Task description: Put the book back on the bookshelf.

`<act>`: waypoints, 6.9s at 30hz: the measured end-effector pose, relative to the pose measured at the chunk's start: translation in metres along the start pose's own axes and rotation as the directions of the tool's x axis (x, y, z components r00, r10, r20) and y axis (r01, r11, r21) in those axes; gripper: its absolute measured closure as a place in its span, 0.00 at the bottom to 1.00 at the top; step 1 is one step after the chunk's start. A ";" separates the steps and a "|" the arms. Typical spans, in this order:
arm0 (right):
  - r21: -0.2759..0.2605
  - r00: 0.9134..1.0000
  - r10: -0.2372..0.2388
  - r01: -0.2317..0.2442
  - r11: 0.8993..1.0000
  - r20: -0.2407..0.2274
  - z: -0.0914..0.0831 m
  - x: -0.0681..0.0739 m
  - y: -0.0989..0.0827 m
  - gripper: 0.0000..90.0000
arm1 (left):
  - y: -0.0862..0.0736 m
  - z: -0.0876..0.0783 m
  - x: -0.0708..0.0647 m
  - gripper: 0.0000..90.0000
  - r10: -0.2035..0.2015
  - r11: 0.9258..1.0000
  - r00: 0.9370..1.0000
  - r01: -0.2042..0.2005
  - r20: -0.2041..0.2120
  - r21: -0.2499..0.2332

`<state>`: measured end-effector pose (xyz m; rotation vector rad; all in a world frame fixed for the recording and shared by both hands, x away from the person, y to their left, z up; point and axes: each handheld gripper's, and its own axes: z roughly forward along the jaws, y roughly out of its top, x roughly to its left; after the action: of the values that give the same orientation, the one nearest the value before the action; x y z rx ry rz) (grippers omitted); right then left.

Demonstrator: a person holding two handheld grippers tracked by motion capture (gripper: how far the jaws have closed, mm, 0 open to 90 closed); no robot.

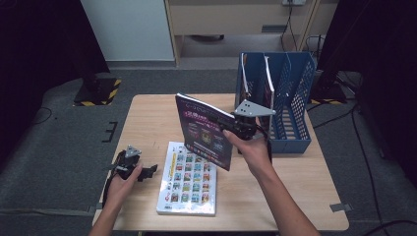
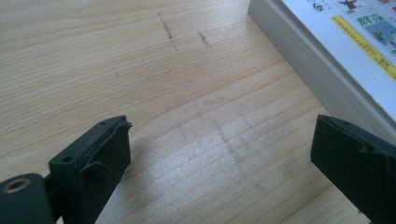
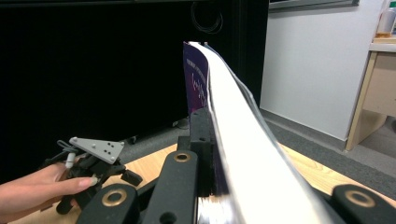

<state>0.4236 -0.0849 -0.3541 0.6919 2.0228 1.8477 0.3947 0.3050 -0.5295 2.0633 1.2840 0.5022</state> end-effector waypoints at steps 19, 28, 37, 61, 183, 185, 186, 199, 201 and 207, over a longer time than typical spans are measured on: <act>-0.004 1.000 0.000 0.000 1.000 0.009 -0.041 -0.009 -0.004 0.93 | -0.001 0.005 -0.001 0.04 0.007 1.000 1.000 -0.007 -0.007 0.015; 0.004 1.000 -0.010 0.010 1.000 0.019 -0.062 -0.011 -0.007 0.93 | -0.003 0.006 -0.002 0.02 0.015 1.000 1.000 -0.014 -0.011 0.008; 0.006 0.999 -0.007 0.007 1.000 0.048 -0.087 -0.019 -0.011 0.93 | -0.003 0.007 -0.003 0.00 0.018 1.000 1.000 -0.018 -0.011 0.004; -0.008 0.995 0.017 -0.016 1.000 0.100 -0.140 -0.031 -0.021 0.93 | -0.004 0.007 -0.004 0.00 0.023 1.000 1.000 -0.023 -0.011 -0.001; -0.015 0.791 0.060 -0.064 0.998 0.609 -0.188 -0.104 0.096 0.93 | -0.002 0.008 -0.011 0.00 0.011 1.000 1.000 -0.011 -0.016 0.000; -0.007 0.781 0.054 -0.063 0.998 0.622 -0.179 -0.109 0.097 0.93 | -0.002 0.009 -0.011 0.00 0.011 1.000 1.000 -0.011 -0.016 0.001; -0.002 0.776 0.046 -0.058 0.998 0.629 -0.175 -0.110 0.098 0.93 | -0.002 0.009 -0.011 0.00 0.011 1.000 1.000 -0.011 -0.016 0.000; -0.046 0.726 0.076 -0.062 0.997 0.683 -0.148 -0.124 0.097 0.93 | -0.002 0.009 -0.011 0.00 0.007 1.000 1.000 -0.008 -0.016 -0.003; -0.052 0.719 0.082 -0.063 0.997 0.691 -0.144 -0.126 0.097 0.93 | -0.002 0.009 -0.011 0.00 0.008 1.000 1.000 -0.008 -0.016 -0.003; -0.057 0.710 0.088 -0.068 0.996 0.699 -0.134 -0.130 0.095 0.93 | -0.002 0.009 -0.011 0.00 0.011 1.000 1.000 -0.011 -0.016 -0.003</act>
<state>0.4737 -0.2629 -0.2558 1.2607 1.4620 1.3261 0.3938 0.2932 -0.5373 2.0685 1.2814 0.5266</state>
